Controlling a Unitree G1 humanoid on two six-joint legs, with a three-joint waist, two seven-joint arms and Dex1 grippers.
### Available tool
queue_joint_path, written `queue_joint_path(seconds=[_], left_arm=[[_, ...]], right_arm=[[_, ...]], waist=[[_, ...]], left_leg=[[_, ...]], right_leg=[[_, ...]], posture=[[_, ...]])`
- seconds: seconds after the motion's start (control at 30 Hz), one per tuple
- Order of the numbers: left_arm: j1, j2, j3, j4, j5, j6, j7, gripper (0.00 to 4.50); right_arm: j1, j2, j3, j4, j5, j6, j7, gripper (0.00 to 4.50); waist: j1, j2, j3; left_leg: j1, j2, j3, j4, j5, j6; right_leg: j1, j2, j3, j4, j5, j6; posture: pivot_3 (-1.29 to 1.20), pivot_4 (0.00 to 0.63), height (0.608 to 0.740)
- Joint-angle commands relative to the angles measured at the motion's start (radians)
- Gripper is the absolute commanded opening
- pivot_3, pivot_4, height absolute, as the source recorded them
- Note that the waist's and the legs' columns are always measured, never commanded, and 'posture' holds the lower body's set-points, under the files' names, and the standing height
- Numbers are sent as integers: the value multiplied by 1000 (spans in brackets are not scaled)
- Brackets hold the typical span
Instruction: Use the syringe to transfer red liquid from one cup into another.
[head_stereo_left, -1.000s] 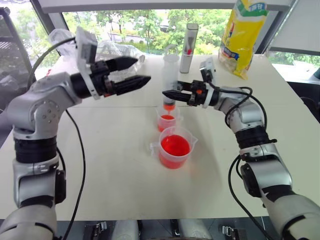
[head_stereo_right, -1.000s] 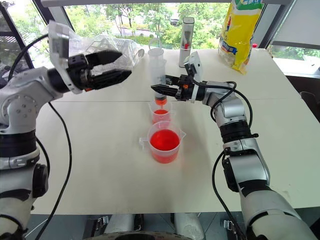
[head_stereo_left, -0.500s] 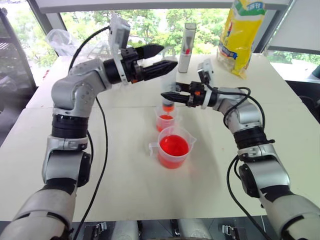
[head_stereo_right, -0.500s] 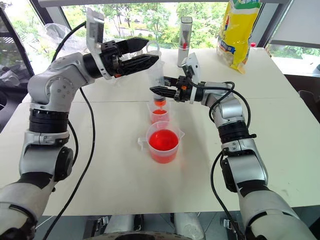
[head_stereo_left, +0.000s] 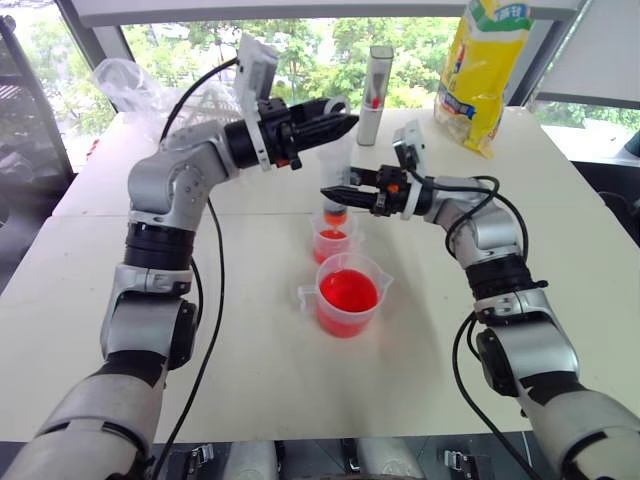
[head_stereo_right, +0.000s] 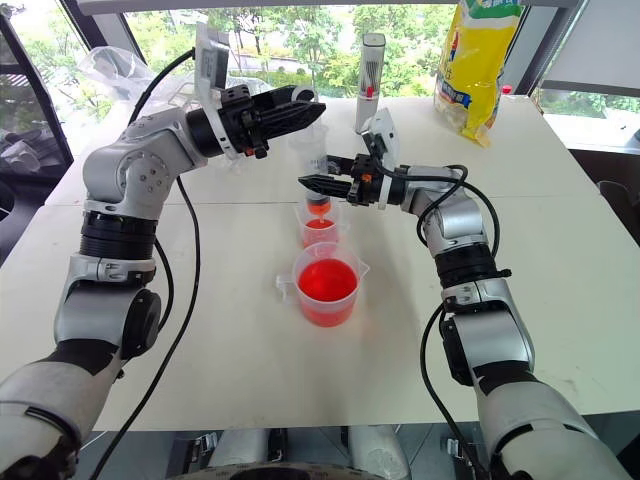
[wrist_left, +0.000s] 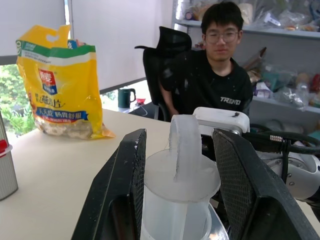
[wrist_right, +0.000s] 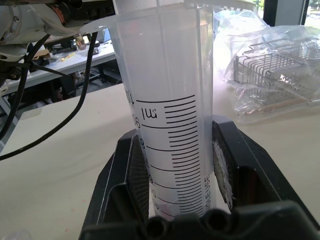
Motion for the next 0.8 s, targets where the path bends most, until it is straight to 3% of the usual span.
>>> queue_joint_path(seconds=[0.03,0.8], left_arm=[[-7,3,-14,-47,19,-17,-18,1446],[36,8,-48,-74,74,2,-21,1446]], right_arm=[[-11,4,-16,-62,10,-1,7,1379],[-17,3,-27,-104,15,28,9,1379]], waist=[[0,0,0],[0,0,0]], left_leg=[[0,0,0,0,0,0],[0,0,0,0,0,0]], right_leg=[[0,0,0,0,0,0],[0,0,0,0,0,0]], posture=[[0,150,740],[0,150,740]])
